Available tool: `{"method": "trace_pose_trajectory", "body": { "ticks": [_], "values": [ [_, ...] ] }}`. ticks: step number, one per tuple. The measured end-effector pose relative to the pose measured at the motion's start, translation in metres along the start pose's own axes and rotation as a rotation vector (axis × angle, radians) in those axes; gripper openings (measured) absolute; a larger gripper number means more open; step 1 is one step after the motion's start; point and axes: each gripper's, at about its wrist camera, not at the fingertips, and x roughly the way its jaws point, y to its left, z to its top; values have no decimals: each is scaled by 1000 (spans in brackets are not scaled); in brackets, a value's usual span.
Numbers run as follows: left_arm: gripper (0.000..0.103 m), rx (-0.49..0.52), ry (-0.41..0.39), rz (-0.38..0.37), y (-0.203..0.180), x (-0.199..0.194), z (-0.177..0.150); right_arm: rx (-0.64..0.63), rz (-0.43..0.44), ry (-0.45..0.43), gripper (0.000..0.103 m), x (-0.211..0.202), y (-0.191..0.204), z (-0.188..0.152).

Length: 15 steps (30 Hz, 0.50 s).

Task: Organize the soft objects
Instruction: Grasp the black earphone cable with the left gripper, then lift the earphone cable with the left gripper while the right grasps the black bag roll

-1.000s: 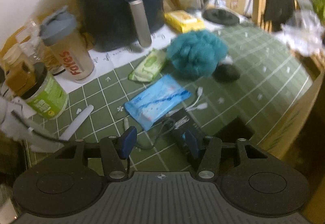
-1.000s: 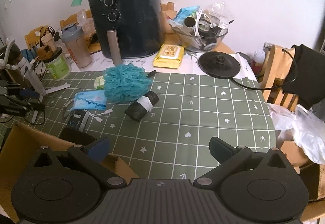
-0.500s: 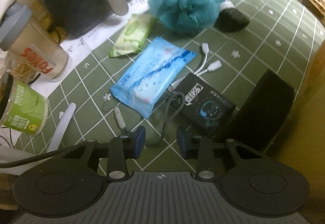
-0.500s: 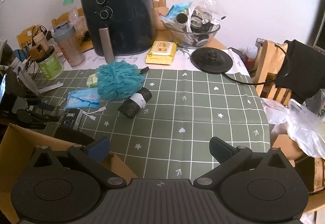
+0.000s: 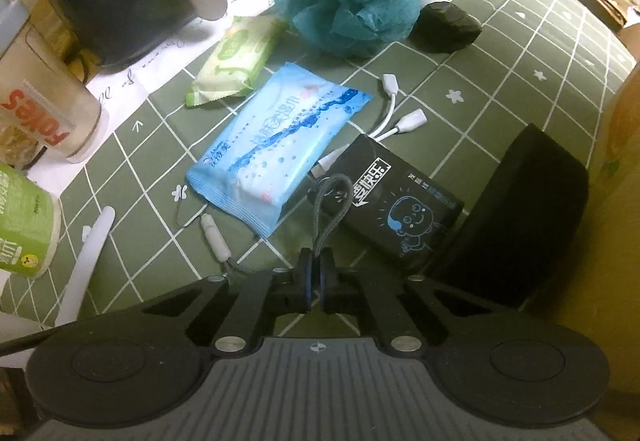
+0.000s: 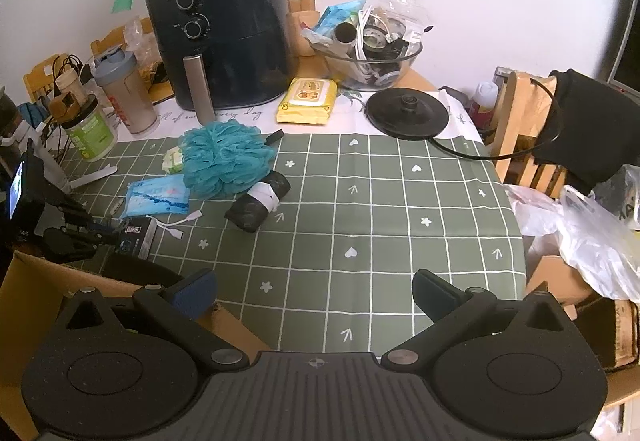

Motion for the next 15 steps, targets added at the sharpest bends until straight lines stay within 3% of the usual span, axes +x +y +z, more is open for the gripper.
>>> {"method": "trace_pose_trajectory", "body": {
  "ticks": [9, 15],
  "values": [
    [3, -81, -45, -25, 0, -25, -2, -49, 11, 0, 103, 9, -3, 12],
    [3, -162, -110, -36, 3, -59, -1, -31, 80, 12, 103, 24, -12, 24]
  ]
}}
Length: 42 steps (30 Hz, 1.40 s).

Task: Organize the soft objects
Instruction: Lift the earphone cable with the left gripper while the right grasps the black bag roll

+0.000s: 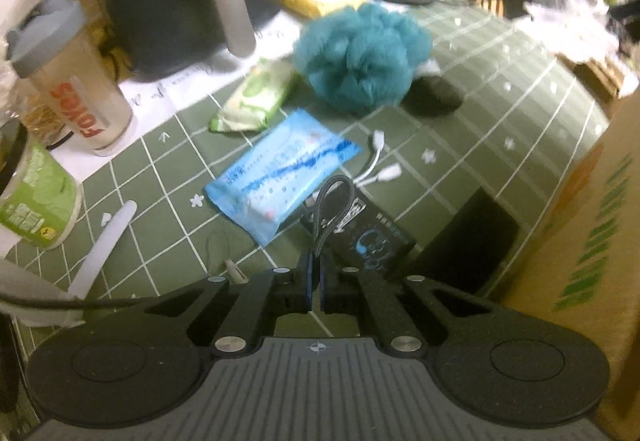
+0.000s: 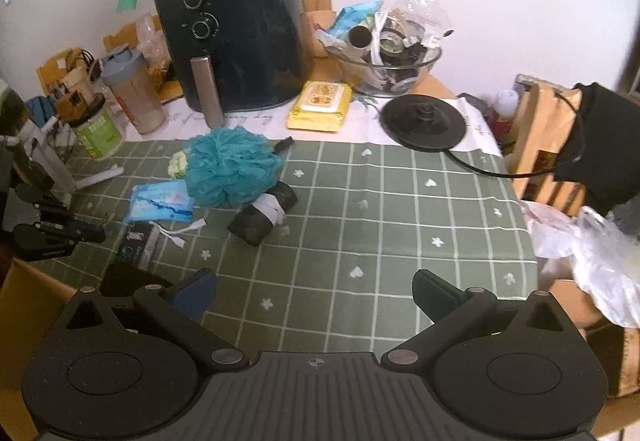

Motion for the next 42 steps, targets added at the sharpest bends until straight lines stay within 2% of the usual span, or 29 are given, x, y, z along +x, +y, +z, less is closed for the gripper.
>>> {"method": "trace_pose_trajectory", "body": {
  "ticks": [6, 14, 22, 34, 42],
  "values": [
    [3, -87, -71, -22, -4, -34, 5, -43, 63, 23, 103, 23, -3, 10],
    [3, -176, -131, -47, -19, -73, 0, -179, 145, 49, 103, 62, 6, 27],
    [3, -266, -191, -10, -24, -107, -15, -299, 181, 94, 103, 109, 12, 39],
    [3, -424, -192, 11, -25, -127, -47, -612, 173, 169, 103, 185, 46, 45],
    [3, -499, -177, 18, -24, -133, -67, -712, 170, 220, 103, 226, 58, 51]
  ]
}}
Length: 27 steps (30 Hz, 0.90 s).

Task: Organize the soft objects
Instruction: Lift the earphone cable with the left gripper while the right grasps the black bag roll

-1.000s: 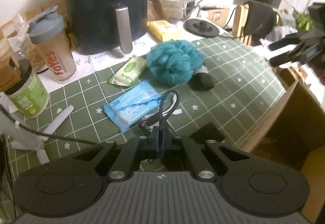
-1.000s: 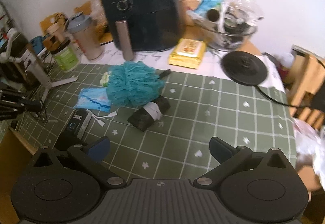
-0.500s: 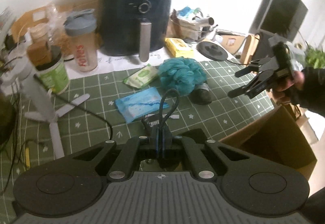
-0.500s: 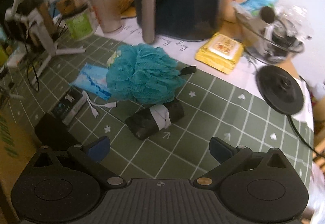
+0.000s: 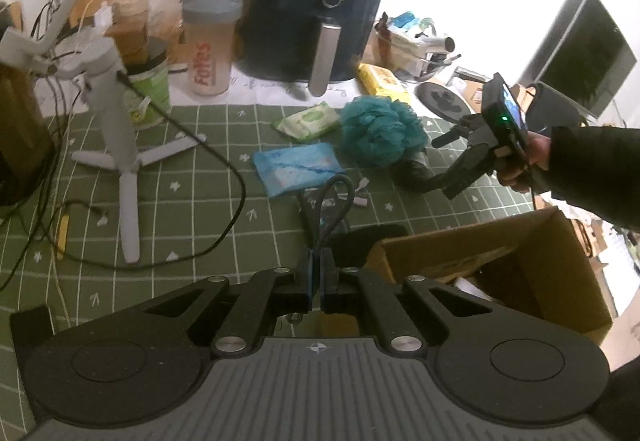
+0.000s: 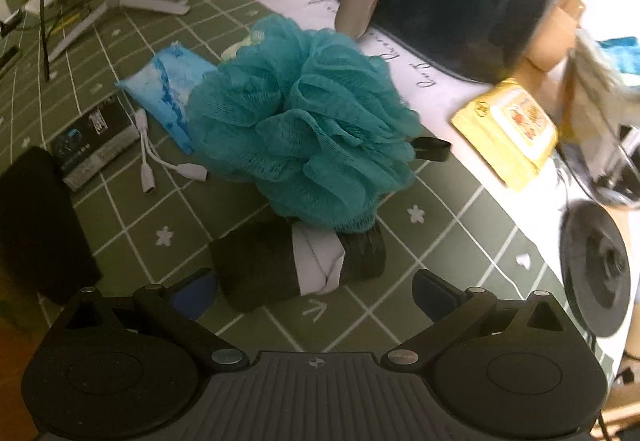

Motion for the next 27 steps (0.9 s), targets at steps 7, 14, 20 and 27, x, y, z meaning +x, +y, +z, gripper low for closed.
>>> {"method": "trace_pose_trajectory", "body": {
  "ticks": [7, 14, 20, 27],
  "values": [
    [3, -38, 2, 7, 6, -7, -7, -39, 52, 32, 89, 16, -6, 13],
    [3, -52, -6, 7, 4, -12, -5, 10, 116, 50, 85, 10, -1, 10],
    [3, -35, -29, 7, -2, -18, 1, 68, 153, 21, 85, -13, 6, -5],
    [3, 20, -73, -5, -17, -28, 14, 156, 166, -43, 85, -55, 8, -24]
  ]
}}
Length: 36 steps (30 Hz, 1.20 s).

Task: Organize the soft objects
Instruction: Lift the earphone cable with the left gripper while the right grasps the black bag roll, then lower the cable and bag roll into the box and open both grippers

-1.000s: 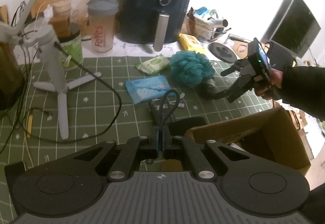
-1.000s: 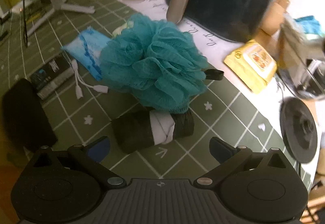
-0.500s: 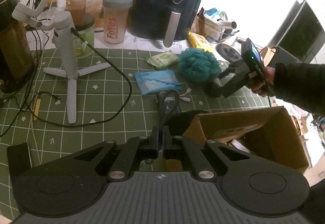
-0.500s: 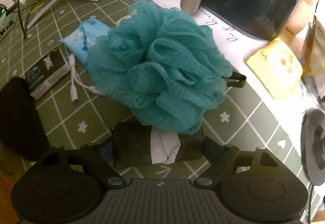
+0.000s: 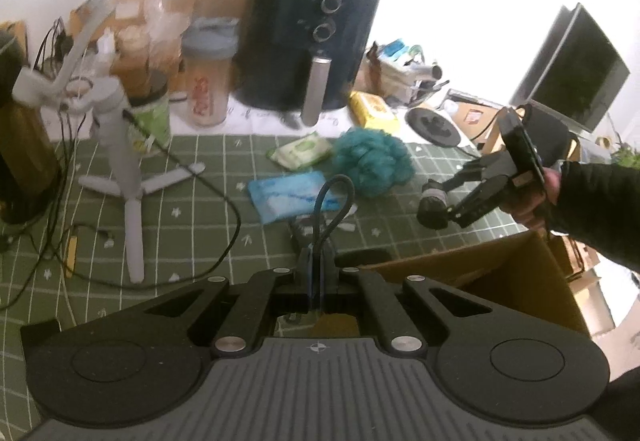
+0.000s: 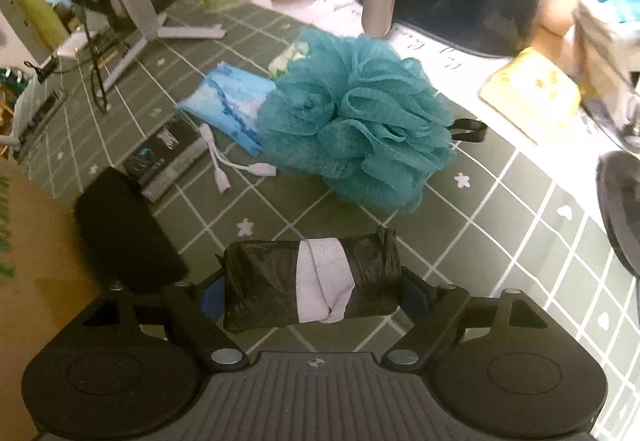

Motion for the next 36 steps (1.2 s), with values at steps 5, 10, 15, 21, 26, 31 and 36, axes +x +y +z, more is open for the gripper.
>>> {"method": "trace_pose_trajectory", "body": {
  "ticks": [5, 10, 15, 21, 26, 31, 36],
  "values": [
    [3, 40, -29, -15, -11, -4, 10, 31, -10, -65, 85, -36, 10, -13],
    [3, 86, -51, -28, -21, -5, 19, 52, -39, -99, 85, -71, 21, -25],
    [3, 133, -77, -54, -35, -7, 28, 85, -53, -143, 85, -100, 33, -38],
    [3, 179, -94, -102, -58, -12, 34, 121, -81, -209, 85, -134, 50, -53],
    [3, 203, -91, -143, -78, -13, 30, 141, -92, -258, 85, -157, 67, -65],
    [3, 208, -50, -170, -89, -6, 18, 159, -82, -300, 85, -174, 86, -77],
    [3, 175, 52, -164, -86, 12, -4, 169, -92, -320, 85, -188, 102, -88]
  ]
}}
